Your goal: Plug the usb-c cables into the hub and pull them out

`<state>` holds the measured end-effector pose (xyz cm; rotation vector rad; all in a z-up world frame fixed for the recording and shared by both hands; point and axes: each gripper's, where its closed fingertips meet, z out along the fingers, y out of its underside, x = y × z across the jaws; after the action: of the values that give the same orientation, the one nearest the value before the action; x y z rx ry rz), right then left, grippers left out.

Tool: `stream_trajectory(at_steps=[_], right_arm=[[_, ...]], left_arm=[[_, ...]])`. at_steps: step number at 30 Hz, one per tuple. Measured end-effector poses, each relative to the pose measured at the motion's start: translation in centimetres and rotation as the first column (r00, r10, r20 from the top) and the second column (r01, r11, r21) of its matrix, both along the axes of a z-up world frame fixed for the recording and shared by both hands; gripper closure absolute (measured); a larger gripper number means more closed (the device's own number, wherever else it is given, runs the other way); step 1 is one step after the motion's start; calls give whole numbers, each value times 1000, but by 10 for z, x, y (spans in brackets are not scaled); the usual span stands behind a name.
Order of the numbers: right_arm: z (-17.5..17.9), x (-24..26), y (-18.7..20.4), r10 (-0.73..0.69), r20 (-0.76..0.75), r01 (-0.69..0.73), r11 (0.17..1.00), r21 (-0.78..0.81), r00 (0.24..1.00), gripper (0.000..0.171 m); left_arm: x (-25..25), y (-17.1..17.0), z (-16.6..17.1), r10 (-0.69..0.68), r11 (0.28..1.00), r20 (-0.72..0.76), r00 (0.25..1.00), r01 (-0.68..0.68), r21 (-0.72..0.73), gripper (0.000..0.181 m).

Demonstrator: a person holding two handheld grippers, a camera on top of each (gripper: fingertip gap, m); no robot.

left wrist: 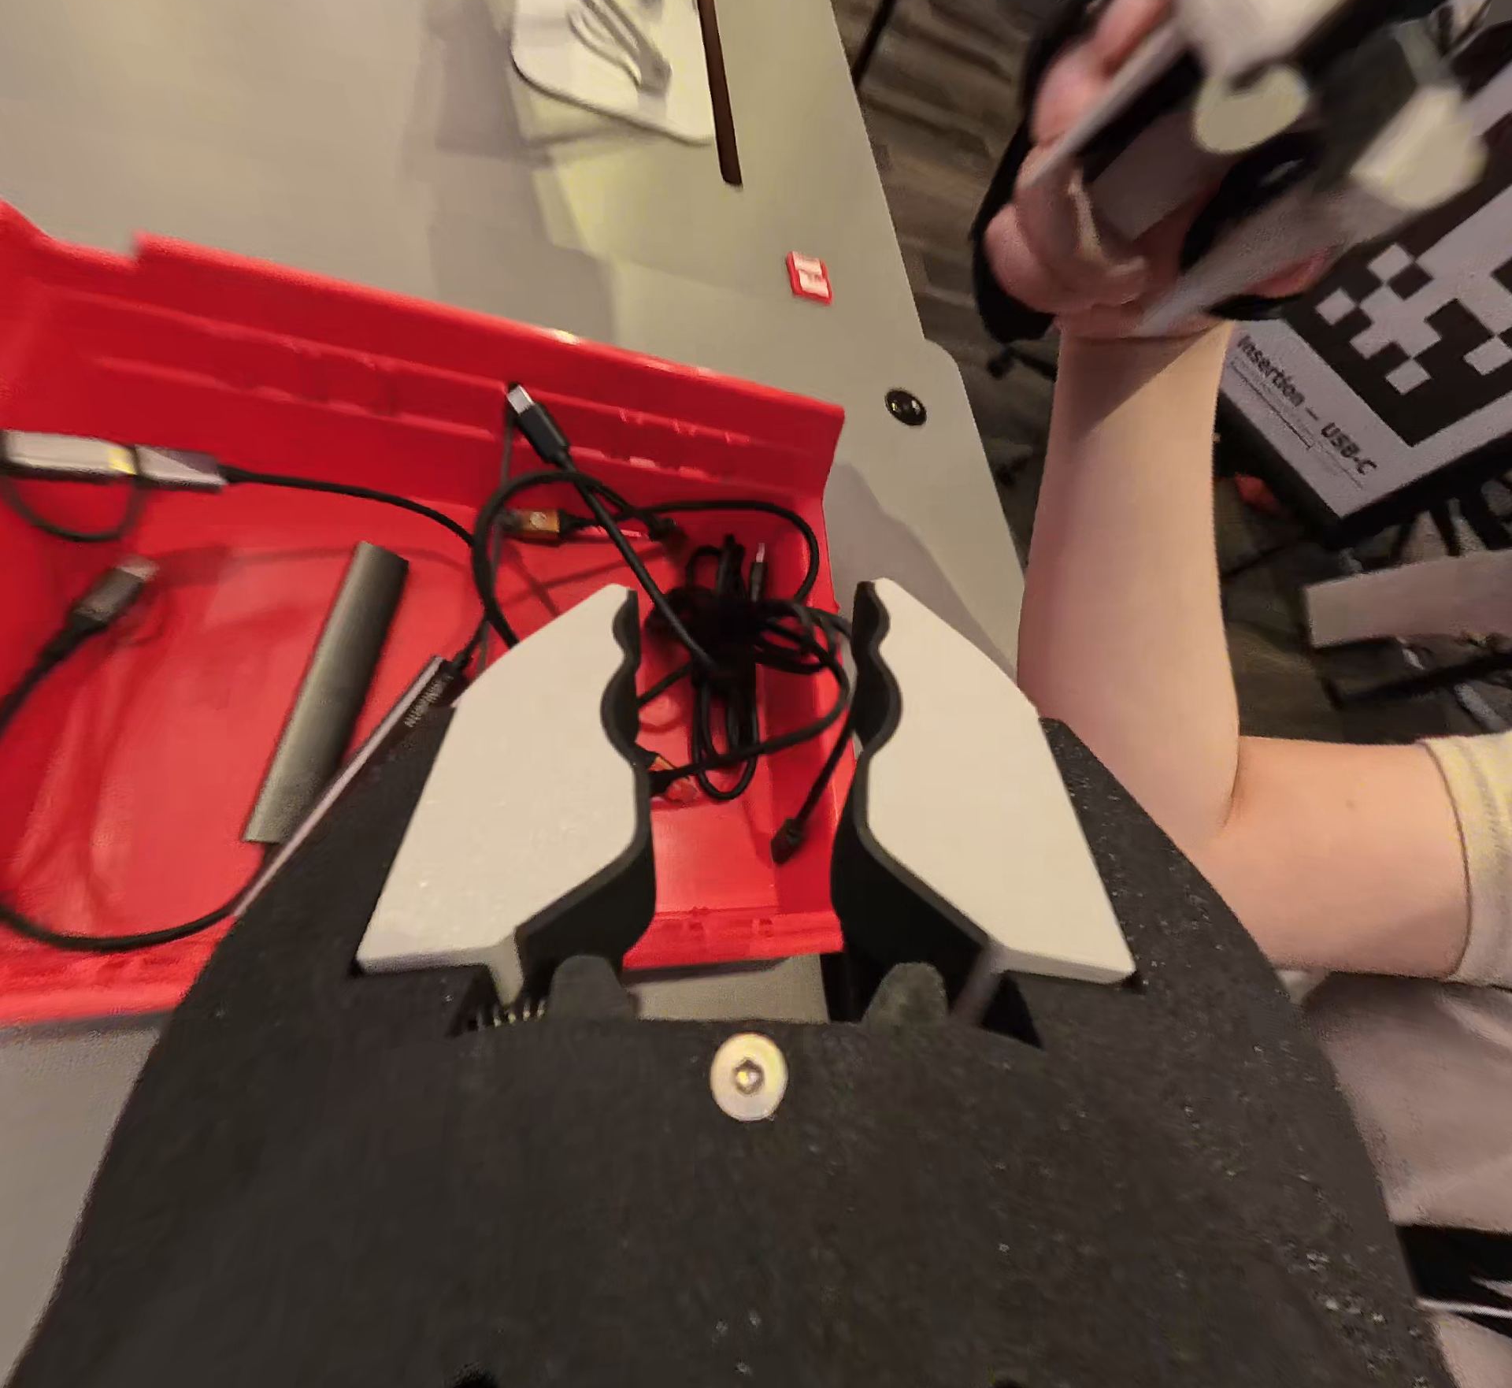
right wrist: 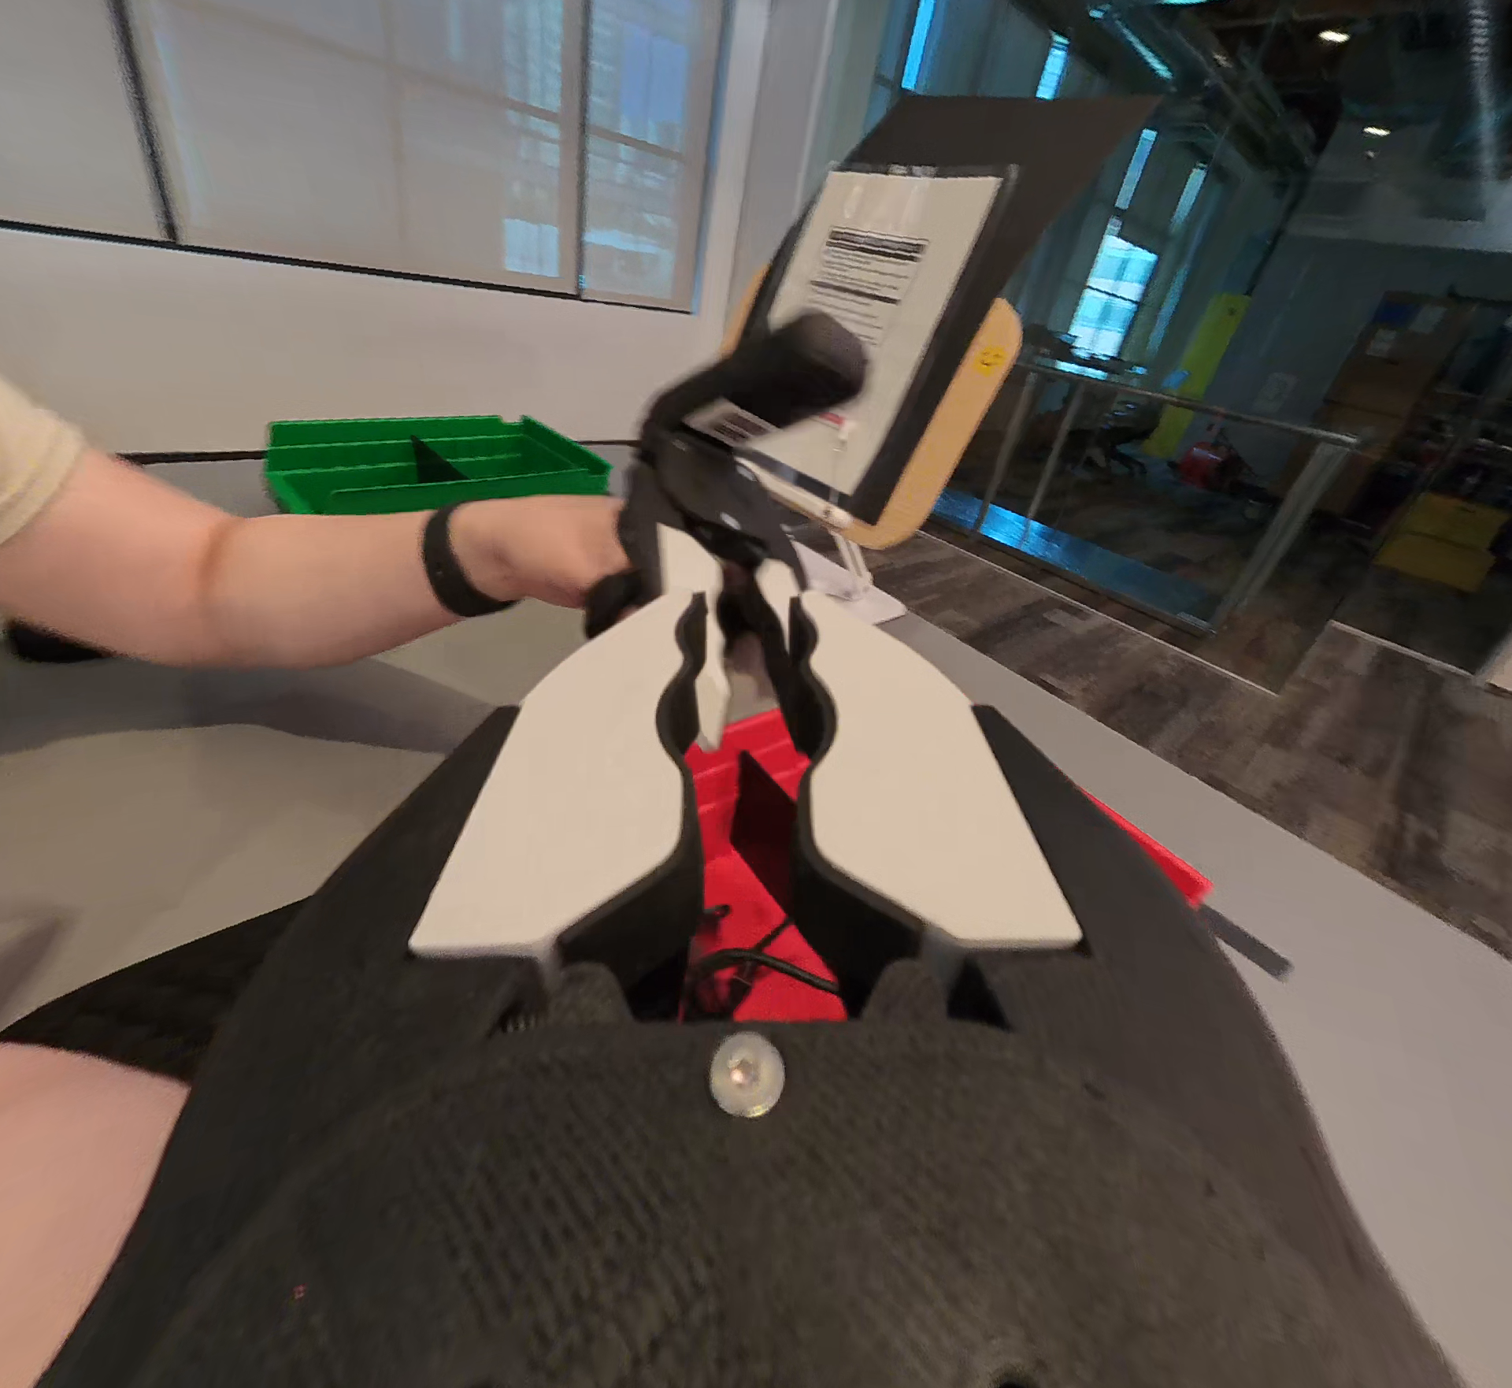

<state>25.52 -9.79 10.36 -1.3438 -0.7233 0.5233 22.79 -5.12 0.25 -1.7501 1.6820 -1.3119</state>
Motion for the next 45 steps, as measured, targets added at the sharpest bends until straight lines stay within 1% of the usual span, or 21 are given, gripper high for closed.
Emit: stream_trajectory(at_steps=[3,7,9,11,13,16,18,20,21,22,24,25,26,27,29,30,33,37,38,42,45], right_arm=[[-6,26,23,-196,-13,194,977,-90,980,150],[-39,73,57,-485,72,482,823,-301,872,138],[-65,83,66,-519,137,525,747,-407,844,135],[-97,90,70,-516,214,542,651,-532,830,132],[-132,93,66,-478,297,544,542,-641,827,131],[-172,107,60,-462,411,592,368,-717,786,134],[-189,105,59,-432,425,570,296,-766,795,140],[-204,102,59,-402,440,554,233,-799,803,145],[-209,100,60,-392,434,539,213,-815,811,147],[-214,99,61,-384,438,533,186,-825,813,150],[-219,92,61,-371,404,483,148,-863,836,159],[-220,93,61,-379,400,476,131,-870,835,160],[-220,92,61,-382,394,469,123,-875,836,159],[-220,92,60,-382,395,469,121,-875,836,159],[-220,92,59,-382,398,468,107,-877,834,159],[-220,92,59,-382,403,469,95,-878,832,160],[-221,91,58,-375,436,489,54,-871,818,161],[-220,82,57,-359,451,486,9,-874,817,161],[-220,79,58,-356,450,482,1,-876,819,161],[-220,66,64,-304,468,494,8,-870,830,160],[-220,54,69,-236,502,523,28,-852,832,161]], left_arm=[[-24,6,35,57,995,120,991,-67,75,134],[-76,6,80,121,973,230,966,-161,165,134],[-111,8,101,170,946,286,943,-237,220,134],[-153,14,123,245,891,357,901,-354,283,134],[-202,27,140,355,787,428,831,-513,344,130],[-284,50,150,519,556,465,717,-697,453,122],[-343,65,139,658,394,400,638,-744,539,112],[-405,74,110,802,300,231,550,-707,641,104],[-438,78,96,865,259,144,481,-674,692,108],[-474,84,89,919,191,98,382,-649,736,112],[-542,96,79,987,43,66,147,-633,773,119],[-570,97,68,999,21,14,50,-643,765,123],[-590,97,54,999,31,-51,-11,-665,746,119],[-604,96,38,992,56,-119,-43,-698,714,117],[-620,95,11,970,115,-239,-52,-765,634,117],[-630,95,3,959,112,-272,-74,-783,611,114],[-662,87,-16,921,52,-345,-179,-823,566,117],[-691,68,-44,844,-38,-476,-246,-914,404,124],[-697,63,-54,819,-49,-517,-249,-928,369,125],[-700,57,-84,761,-44,-623,-180,-973,227,133],[-684,59,-99,720,-1,-688,-89,-992,128,142]])
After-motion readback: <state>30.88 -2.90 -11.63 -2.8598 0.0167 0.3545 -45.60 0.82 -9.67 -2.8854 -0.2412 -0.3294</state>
